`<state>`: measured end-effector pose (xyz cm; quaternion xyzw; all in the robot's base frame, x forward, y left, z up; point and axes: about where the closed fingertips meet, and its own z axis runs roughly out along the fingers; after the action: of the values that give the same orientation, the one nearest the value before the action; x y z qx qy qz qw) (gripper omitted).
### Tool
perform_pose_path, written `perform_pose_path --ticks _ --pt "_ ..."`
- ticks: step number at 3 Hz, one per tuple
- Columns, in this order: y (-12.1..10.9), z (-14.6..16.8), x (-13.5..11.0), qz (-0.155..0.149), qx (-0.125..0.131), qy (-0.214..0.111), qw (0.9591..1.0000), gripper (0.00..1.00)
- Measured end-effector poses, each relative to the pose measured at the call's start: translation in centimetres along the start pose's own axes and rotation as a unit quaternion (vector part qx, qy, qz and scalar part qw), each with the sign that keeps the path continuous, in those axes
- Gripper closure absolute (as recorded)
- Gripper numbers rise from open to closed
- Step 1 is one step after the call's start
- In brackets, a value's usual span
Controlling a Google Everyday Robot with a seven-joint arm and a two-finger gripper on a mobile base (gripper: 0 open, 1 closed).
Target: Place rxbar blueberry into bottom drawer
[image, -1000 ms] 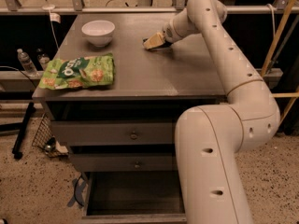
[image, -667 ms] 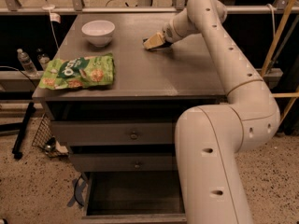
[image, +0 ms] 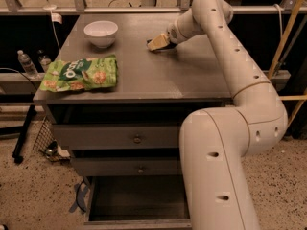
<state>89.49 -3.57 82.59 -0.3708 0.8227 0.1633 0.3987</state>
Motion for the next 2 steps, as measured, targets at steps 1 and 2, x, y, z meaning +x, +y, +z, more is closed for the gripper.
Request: perform_pose_path --ticks 1,2 --pt "0.0 -0.01 -0.01 0.0 0.0 0.0 1.0 1.0" --pt "-0.06 -0.26 -0.16 -0.003 0.002 -0.001 1.0 1.0"
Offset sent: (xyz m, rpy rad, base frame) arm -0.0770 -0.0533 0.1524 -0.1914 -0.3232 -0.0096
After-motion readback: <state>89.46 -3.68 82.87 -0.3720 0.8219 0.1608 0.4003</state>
